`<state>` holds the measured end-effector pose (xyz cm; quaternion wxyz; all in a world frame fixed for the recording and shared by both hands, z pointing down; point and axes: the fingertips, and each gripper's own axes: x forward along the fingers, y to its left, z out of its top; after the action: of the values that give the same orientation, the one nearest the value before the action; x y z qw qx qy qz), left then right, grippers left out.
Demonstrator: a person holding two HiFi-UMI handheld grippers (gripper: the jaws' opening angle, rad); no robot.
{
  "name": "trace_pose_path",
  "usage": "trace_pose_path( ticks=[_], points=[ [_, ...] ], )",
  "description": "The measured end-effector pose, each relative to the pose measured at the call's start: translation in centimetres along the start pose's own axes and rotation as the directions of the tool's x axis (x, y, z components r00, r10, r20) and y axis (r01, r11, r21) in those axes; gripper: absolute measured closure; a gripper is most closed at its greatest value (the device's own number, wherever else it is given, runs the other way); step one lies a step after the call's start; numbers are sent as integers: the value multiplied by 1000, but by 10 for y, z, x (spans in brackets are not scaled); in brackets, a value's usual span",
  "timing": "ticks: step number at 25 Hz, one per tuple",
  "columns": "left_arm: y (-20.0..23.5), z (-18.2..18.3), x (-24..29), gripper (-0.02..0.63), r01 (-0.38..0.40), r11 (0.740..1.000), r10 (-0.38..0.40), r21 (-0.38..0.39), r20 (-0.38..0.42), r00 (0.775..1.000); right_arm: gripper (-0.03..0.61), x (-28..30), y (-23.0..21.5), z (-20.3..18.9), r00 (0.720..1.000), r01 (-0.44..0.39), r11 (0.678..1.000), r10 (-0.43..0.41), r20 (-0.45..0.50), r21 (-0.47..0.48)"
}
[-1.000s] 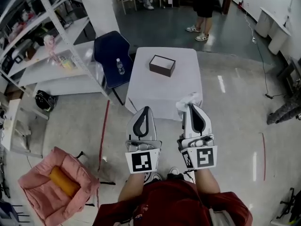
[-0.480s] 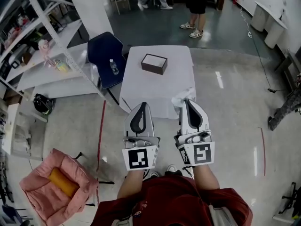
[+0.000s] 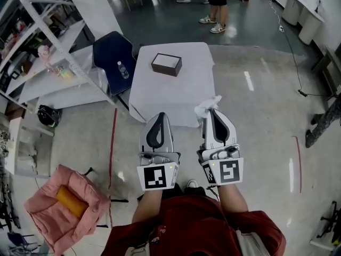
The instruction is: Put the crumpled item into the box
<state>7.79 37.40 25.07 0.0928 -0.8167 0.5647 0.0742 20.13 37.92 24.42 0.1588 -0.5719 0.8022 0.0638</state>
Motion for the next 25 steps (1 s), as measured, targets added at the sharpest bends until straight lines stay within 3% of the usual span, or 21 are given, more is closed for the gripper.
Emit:
trace_pose_path(
  ticks=[7,12,16,25],
  points=[
    [-2,-13,11,611,-5,1000,5,-7,-30,1000,574,9,-13,-9,1000,-14,999,14,-9,30],
    [10,-14,24,611,-5,1000,5,-4,0,1000,574,29,-10,-18,999,-30,999,30,-22,18],
    [31,-11,37,611,-26,998,28,-64,32,999,574,51,0,-26,998,-46,999,46,-33,0],
    [99,-24,77,611,-51,995,54,-80,40,998,574,125,25,-54,996,-72,997,72,-49,-12]
  ],
)
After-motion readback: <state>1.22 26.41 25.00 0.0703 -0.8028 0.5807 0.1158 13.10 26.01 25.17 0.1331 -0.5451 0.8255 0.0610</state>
